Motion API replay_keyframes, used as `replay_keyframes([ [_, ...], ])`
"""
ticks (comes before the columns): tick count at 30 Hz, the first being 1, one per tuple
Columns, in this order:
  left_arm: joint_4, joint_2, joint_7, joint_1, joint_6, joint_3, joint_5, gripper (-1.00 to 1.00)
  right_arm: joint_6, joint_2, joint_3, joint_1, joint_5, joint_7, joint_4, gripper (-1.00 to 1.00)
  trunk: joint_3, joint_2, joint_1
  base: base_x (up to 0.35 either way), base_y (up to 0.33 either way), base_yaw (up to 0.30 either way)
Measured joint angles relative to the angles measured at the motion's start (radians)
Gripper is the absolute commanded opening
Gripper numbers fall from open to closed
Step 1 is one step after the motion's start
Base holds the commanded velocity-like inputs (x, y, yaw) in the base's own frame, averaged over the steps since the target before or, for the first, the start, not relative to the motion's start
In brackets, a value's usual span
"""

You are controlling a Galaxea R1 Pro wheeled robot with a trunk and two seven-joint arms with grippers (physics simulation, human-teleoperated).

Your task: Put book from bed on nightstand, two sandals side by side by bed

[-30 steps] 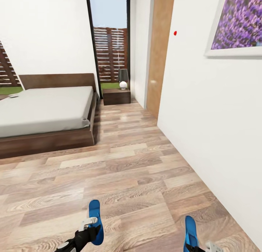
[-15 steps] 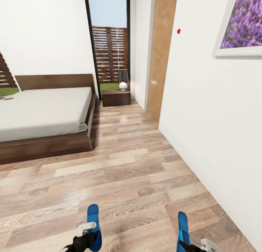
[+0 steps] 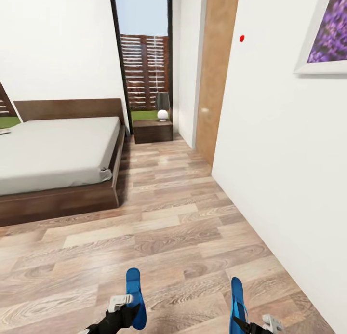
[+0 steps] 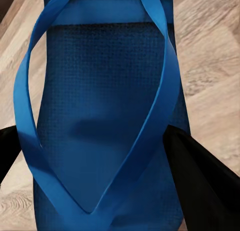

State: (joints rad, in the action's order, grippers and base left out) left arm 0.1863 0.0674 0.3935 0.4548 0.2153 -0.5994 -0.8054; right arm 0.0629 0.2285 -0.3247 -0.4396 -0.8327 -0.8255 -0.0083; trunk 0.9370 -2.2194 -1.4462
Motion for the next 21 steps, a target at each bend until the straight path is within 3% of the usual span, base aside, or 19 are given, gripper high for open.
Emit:
replay_keyframes([
  [2,-0.002,0.002,0.055,0.000,-0.001,-0.001,-0.001,-1.00,0.000,0.000,0.000,0.000,0.000,0.000,0.000,-1.00,0.000,0.000,0.000,0.296,0.000,0.000],
  [5,-0.022,0.005,0.074,0.000,-0.001,0.004,-0.003,-1.00,0.000,0.000,0.000,0.000,0.000,0.000,0.000,-1.00,0.000,0.000,0.000,0.235,0.000,0.000],
  [13,-0.031,0.003,-0.029,0.000,0.003,0.005,-0.003,-1.00,0.000,0.000,0.001,0.000,0.000,0.004,0.001,-1.00,0.000,0.000,0.000,0.179,0.000,0.000],
  [21,-0.031,0.003,-0.043,0.000,0.002,0.004,-0.003,-1.00,0.000,0.000,0.001,0.000,0.000,0.004,0.001,-1.00,0.000,0.000,0.000,0.322,0.000,0.000],
])
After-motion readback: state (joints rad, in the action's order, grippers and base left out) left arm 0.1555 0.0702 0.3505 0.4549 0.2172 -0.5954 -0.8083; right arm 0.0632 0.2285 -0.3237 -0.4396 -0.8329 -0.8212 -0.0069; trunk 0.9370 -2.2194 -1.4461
